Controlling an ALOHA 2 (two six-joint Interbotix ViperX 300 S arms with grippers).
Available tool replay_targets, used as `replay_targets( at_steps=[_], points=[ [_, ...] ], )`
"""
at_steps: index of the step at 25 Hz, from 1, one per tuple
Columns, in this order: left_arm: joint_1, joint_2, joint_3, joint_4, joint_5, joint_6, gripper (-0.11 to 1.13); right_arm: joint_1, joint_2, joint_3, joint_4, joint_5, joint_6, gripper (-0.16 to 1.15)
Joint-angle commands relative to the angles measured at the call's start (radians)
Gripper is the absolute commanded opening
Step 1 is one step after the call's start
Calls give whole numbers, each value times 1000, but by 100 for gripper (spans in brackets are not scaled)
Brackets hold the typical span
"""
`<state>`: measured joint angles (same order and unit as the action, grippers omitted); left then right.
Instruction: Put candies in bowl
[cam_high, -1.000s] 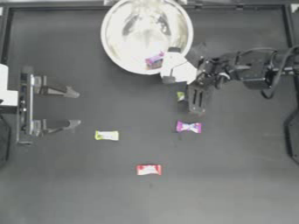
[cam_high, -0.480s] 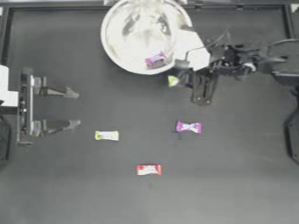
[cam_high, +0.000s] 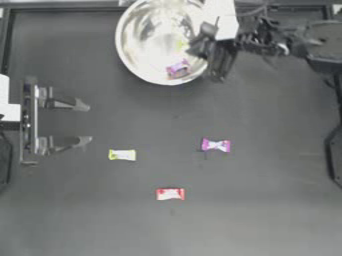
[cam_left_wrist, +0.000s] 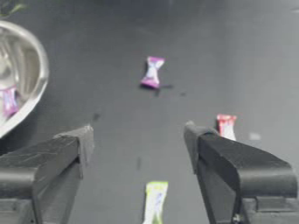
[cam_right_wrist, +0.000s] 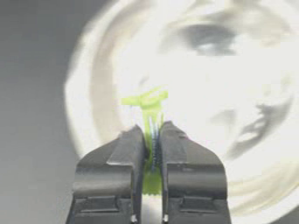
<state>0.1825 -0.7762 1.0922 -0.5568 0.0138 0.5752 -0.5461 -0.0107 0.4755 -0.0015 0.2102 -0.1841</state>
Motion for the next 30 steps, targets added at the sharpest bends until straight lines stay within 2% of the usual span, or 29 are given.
replay_targets(
  at_steps=[1,11,13,15,19,20,24,30],
  points=[
    [2,6,-9,-2,-12,2,95,-20,44,-74,-21,-37,0,36],
    [2,6,-6,-2,-12,0,95,-38,224,-210,-81,-66,2,37],
    [2,6,-6,-2,-12,0,95,-38,238,-218,-83,-67,2,41],
    [2,6,-5,-2,-12,0,95,-38,239,-219,-89,-71,0,53],
    [2,6,-5,-2,-12,2,95,-40,239,-219,-118,-71,0,102],
    [2,6,-6,-2,-12,2,95,-38,239,-219,-121,-71,0,110],
    [2,6,-3,-2,-12,0,95,-28,224,-216,-123,-63,2,96],
    [2,6,0,-2,-11,3,95,31,124,-186,-112,8,5,96]
  ],
)
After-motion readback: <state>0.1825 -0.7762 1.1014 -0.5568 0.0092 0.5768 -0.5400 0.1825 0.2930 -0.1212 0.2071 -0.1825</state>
